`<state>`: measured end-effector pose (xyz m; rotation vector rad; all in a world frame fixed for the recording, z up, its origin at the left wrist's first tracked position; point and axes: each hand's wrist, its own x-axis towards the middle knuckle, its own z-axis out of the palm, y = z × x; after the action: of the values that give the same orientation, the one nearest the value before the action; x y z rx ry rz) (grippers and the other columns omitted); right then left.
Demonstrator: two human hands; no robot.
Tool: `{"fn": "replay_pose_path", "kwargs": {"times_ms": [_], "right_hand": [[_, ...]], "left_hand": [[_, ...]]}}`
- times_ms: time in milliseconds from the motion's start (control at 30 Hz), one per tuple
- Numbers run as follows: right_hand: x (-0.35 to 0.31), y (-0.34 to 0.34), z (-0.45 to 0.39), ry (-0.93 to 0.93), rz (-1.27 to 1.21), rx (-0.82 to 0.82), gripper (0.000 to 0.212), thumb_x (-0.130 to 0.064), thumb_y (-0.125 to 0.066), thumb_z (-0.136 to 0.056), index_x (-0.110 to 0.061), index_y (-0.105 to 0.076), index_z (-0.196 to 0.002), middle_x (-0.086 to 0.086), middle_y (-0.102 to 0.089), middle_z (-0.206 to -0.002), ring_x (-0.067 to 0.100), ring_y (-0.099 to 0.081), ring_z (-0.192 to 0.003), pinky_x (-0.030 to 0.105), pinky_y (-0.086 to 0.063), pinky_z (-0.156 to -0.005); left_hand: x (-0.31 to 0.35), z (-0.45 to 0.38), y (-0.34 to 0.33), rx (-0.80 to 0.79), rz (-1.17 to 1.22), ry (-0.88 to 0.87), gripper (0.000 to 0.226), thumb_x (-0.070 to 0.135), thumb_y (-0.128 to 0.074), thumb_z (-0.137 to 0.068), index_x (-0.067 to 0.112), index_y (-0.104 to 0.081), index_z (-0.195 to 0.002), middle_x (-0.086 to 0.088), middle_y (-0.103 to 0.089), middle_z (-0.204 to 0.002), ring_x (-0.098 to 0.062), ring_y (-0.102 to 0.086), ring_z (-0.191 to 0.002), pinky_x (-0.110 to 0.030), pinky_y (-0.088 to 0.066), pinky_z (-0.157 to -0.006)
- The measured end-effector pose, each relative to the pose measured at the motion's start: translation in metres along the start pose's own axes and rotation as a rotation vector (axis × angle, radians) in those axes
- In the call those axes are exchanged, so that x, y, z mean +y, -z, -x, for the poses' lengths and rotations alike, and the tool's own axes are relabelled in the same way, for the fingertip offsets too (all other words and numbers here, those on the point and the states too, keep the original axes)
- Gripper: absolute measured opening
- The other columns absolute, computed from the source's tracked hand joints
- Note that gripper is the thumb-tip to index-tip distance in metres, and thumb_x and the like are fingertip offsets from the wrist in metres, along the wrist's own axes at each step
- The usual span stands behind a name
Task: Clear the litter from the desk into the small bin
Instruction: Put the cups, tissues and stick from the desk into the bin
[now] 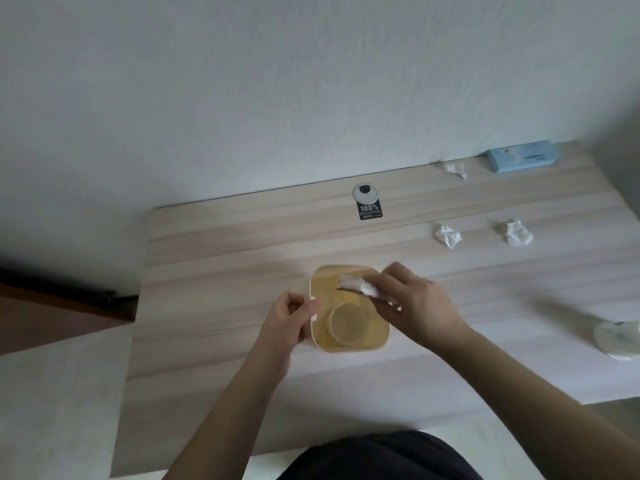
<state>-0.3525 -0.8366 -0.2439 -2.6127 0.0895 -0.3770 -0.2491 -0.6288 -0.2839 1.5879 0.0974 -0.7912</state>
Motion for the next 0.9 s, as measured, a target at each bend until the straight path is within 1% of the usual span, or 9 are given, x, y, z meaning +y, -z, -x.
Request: {"fn": "replay_pose_path", "kwargs": {"times_ms": [100,200,300,433,533,633,700,800,900], "right_hand": [[-0.033,-0.013,0.003,0.012,0.145,-0.056,0.027,-0.01,-0.075,-0.072,-0.018,-0.073,-0.097,0.004,-0.068,-0.087,0.028,-0.065,-0.059,0.032,-0.048,-0.041],[-0.059,-0.027,0.007,-0.041,0.191,-0.077,0.029,-0.004,-0.076,-0.067,-0.018,-0.074,-0.093,0.005,-0.07,-0.087,0.028,-0.065,-0.06,0.03,-0.047,-0.04],[-0.085,-0.04,0.009,-0.124,0.269,-0.069,0.029,-0.001,-0.074,-0.067,-0.016,-0.074,-0.092,0.004,-0.069,-0.083,0.028,-0.065,-0.059,0.032,-0.047,-0.039],[-0.109,-0.051,0.016,-0.207,0.285,-0.092,0.034,-0.008,-0.061,-0.082,-0.015,-0.066,-0.115,0.005,-0.067,-0.105,0.033,-0.067,-0.077,0.037,-0.05,-0.054],[-0.122,-0.05,0.027,-0.205,0.27,-0.058,0.03,-0.012,-0.064,-0.082,-0.015,-0.067,-0.112,0.005,-0.068,-0.102,0.031,-0.067,-0.079,0.037,-0.051,-0.053],[-0.13,-0.04,0.042,-0.216,0.267,-0.008,0.033,-0.018,-0.064,-0.085,-0.017,-0.063,-0.118,0.002,-0.067,-0.102,0.027,-0.066,-0.081,0.035,-0.051,-0.055],[-0.131,-0.03,0.054,-0.225,0.262,0.035,0.035,-0.02,-0.063,-0.086,-0.017,-0.06,-0.121,0.001,-0.066,-0.099,0.026,-0.063,-0.084,0.037,-0.052,-0.062],[-0.13,-0.014,0.071,-0.254,0.318,0.082,0.035,-0.02,-0.064,-0.086,-0.015,-0.06,-0.121,0.003,-0.066,-0.099,0.028,-0.062,-0.087,0.041,-0.052,-0.072],[-0.122,-0.002,0.088,-0.349,0.282,0.116,0.038,-0.024,-0.063,-0.089,-0.015,-0.058,-0.125,0.002,-0.065,-0.114,0.027,-0.06,-0.104,0.04,-0.049,-0.087]], "left_hand": [[-0.005,0.014,0.015,-0.04,0.014,0.0,0.018,0.02,-0.069,-0.085,0.012,-0.053,-0.084,-0.002,-0.044,-0.06,-0.012,-0.038,-0.049,-0.022,-0.031,-0.044],[-0.006,0.032,0.033,-0.066,0.021,0.005,0.025,0.029,-0.072,-0.078,0.013,-0.056,-0.087,-0.001,-0.049,-0.062,-0.013,-0.043,-0.052,-0.024,-0.038,-0.049],[-0.01,0.05,0.046,-0.072,0.028,-0.001,0.021,0.025,-0.072,-0.082,0.014,-0.056,-0.087,0.004,-0.052,-0.059,-0.011,-0.045,-0.051,-0.023,-0.041,-0.049],[-0.015,0.066,0.061,-0.079,0.041,-0.008,0.018,0.021,-0.07,-0.086,0.012,-0.055,-0.087,0.002,-0.049,-0.06,-0.014,-0.042,-0.054,-0.029,-0.038,-0.055],[-0.018,0.07,0.073,-0.1,0.064,-0.005,0.019,0.023,-0.069,-0.086,0.011,-0.055,-0.09,-0.001,-0.047,-0.061,-0.015,-0.042,-0.054,-0.029,-0.035,-0.055],[-0.021,0.07,0.077,-0.15,0.095,0.011,0.017,0.022,-0.069,-0.086,0.012,-0.055,-0.088,-0.001,-0.051,-0.063,-0.014,-0.047,-0.054,-0.028,-0.037,-0.054],[-0.021,0.069,0.075,-0.19,0.103,0.019,0.016,0.021,-0.069,-0.085,0.015,-0.055,-0.084,0.002,-0.054,-0.059,-0.011,-0.05,-0.051,-0.026,-0.039,-0.053],[-0.018,0.068,0.064,-0.251,0.092,0.02,0.017,0.019,-0.068,-0.085,0.015,-0.052,-0.081,0.008,-0.052,-0.05,-0.007,-0.048,-0.044,-0.021,-0.04,-0.046],[-0.017,0.066,0.052,-0.308,0.082,0.014,0.018,0.019,-0.068,-0.085,0.015,-0.051,-0.082,0.009,-0.052,-0.049,-0.006,-0.048,-0.043,-0.019,-0.04,-0.044]]}}
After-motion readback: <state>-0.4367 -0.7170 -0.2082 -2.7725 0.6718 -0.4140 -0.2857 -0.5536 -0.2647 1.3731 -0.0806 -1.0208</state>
